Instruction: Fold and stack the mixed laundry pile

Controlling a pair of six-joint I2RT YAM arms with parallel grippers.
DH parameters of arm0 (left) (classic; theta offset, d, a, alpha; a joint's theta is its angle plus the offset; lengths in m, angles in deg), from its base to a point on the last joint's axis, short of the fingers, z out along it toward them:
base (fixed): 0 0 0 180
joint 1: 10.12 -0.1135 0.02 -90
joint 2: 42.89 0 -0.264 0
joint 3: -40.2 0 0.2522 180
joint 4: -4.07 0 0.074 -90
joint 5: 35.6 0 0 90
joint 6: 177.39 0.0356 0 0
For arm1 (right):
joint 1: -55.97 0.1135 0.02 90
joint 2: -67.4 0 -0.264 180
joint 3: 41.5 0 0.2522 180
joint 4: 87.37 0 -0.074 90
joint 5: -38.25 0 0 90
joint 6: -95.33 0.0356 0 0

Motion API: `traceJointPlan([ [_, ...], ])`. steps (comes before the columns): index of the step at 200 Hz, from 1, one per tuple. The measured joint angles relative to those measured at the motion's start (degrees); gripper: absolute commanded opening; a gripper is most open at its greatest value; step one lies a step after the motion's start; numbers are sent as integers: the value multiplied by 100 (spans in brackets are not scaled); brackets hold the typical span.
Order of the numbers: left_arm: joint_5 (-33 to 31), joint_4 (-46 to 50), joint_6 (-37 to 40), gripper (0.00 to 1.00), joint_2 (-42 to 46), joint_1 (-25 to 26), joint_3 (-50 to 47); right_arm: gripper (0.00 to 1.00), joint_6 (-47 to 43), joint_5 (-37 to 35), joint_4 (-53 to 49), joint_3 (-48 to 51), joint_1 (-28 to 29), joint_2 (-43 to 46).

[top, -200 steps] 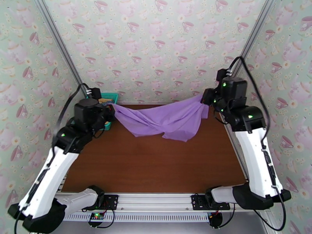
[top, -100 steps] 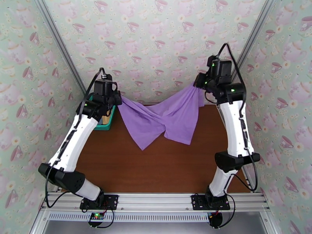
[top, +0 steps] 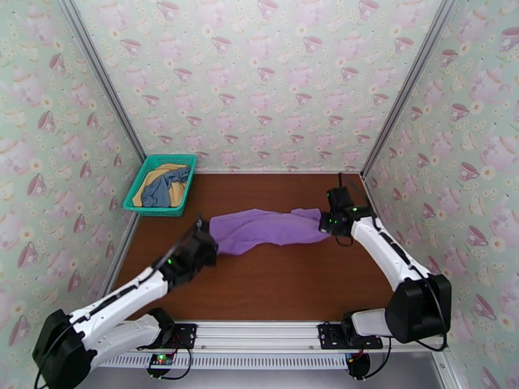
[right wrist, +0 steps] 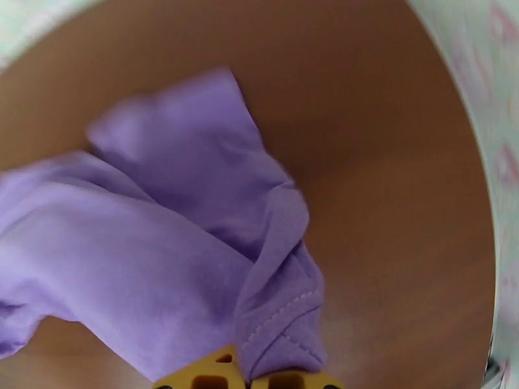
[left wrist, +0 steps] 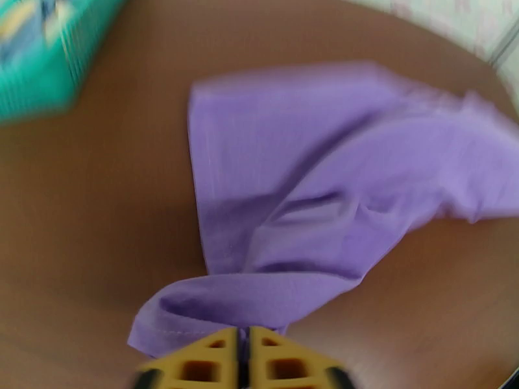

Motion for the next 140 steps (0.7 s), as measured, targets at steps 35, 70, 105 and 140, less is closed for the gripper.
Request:
traceJointPlan([
  [35, -382, 651, -872, 79, 988, 271, -131, 0, 76, 7, 256, 361, -35, -251],
  [70, -527, 1506, -1084, 80, 815, -254, 682, 0, 76, 9, 444, 452, -35, -293],
  [105, 177, 1073, -586, 71, -660, -1622, 1340, 0, 76, 98, 490, 833, -35, -293],
  [140, 986, 232, -17, 60, -3042, -2105, 2323, 0, 79, 317, 542, 1172, -35, -293],
])
